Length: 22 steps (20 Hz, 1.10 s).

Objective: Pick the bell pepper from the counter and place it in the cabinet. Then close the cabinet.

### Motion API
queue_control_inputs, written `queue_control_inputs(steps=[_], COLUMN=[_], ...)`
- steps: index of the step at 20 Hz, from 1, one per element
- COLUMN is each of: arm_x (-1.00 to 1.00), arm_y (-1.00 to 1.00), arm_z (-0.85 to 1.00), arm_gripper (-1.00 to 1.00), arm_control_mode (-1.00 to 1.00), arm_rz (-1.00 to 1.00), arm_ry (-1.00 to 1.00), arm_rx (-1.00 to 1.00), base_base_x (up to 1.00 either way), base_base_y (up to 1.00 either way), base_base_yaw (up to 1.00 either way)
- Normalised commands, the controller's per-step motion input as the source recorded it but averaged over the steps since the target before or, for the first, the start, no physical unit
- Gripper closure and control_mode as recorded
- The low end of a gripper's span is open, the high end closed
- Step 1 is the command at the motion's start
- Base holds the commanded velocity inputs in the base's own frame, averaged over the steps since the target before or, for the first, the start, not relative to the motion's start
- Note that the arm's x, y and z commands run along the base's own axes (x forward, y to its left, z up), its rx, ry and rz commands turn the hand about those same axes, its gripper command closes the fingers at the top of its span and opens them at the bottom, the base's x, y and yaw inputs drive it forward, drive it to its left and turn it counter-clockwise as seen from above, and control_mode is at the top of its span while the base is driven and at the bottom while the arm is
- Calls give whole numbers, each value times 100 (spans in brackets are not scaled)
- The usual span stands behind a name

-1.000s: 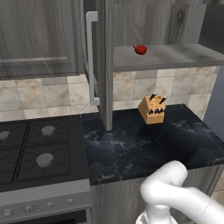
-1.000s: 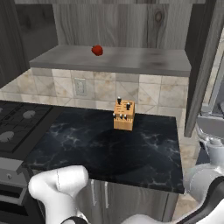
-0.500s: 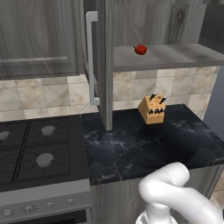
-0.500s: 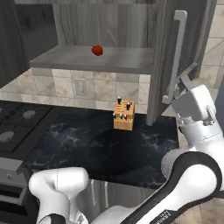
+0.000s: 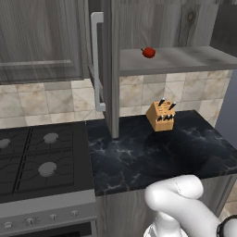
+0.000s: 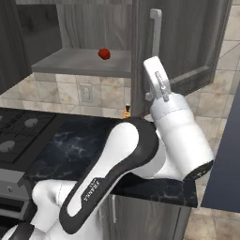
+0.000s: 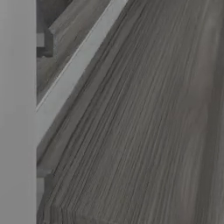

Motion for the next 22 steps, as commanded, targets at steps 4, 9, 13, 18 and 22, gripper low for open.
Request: queue_control_inputs(steps=[4, 9, 13, 18, 22], arm_x=[24, 65, 100, 100, 100], arm_y=[85, 69, 46, 27, 6], arm_z=[10, 16, 8, 7, 9], arm_gripper=[-100, -100, -100, -100, -100], arm_control_mode=[-100, -100, -100, -100, -100], arm_rz=[-44, -43, -31, -19, -9], arm_ry=[53, 45, 26, 16, 31], arm_rx=[-5, -3, -1, 0, 0], base_base_x=[0, 0, 0, 0, 0], base_base_y=[0, 0, 0, 0, 0], base_base_yaw=[0, 0, 0, 0, 0])
